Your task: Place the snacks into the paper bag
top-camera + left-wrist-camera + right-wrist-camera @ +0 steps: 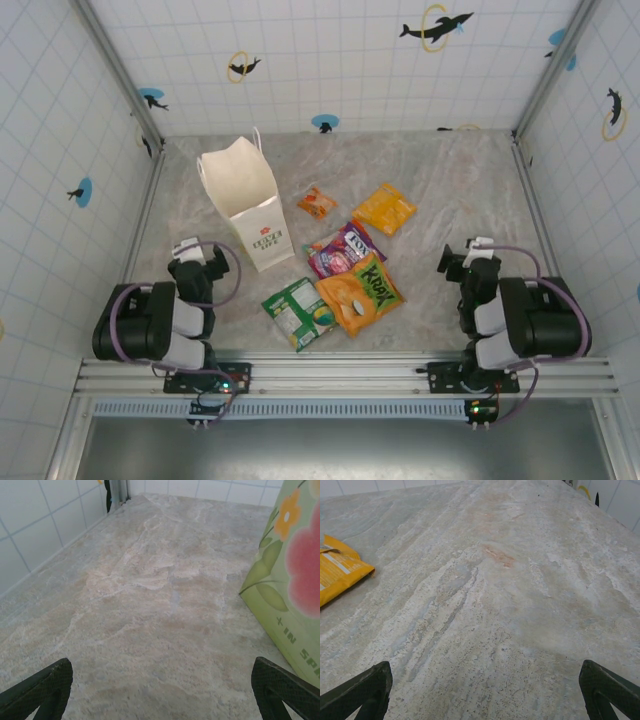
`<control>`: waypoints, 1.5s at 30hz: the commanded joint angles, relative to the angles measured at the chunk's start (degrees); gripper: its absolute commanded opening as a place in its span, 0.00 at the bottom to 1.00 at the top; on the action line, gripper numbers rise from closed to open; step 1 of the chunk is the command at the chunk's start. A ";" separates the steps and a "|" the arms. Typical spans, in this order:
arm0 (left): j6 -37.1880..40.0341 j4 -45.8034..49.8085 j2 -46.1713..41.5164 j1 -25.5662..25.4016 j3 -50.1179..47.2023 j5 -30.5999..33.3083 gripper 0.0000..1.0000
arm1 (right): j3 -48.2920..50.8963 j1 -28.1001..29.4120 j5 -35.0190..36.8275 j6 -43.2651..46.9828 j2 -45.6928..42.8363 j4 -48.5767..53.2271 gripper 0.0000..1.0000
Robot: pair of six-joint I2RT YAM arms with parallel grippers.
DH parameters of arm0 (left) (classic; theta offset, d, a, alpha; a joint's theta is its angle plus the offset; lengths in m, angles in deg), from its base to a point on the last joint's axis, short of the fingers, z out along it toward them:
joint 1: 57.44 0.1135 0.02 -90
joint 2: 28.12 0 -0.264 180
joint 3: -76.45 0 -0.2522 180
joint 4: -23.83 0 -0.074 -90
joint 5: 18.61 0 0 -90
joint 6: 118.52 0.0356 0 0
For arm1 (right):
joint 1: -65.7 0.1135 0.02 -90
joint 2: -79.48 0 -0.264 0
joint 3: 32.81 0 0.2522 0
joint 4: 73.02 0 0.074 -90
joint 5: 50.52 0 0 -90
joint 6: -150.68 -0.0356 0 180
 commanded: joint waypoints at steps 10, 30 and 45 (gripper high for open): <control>-18.94 55.52 -17.40 -0.43 24.55 2.64 0.86 | -19.61 2.82 -14.10 -2.61 -22.22 43.32 0.98; -23.38 83.92 -11.20 1.61 46.77 -13.69 0.85 | -44.44 36.28 -29.81 14.59 -5.62 47.52 0.98; -21.22 80.77 -5.62 3.40 48.91 -7.90 0.86 | -68.45 41.41 -39.18 17.76 22.86 47.52 0.99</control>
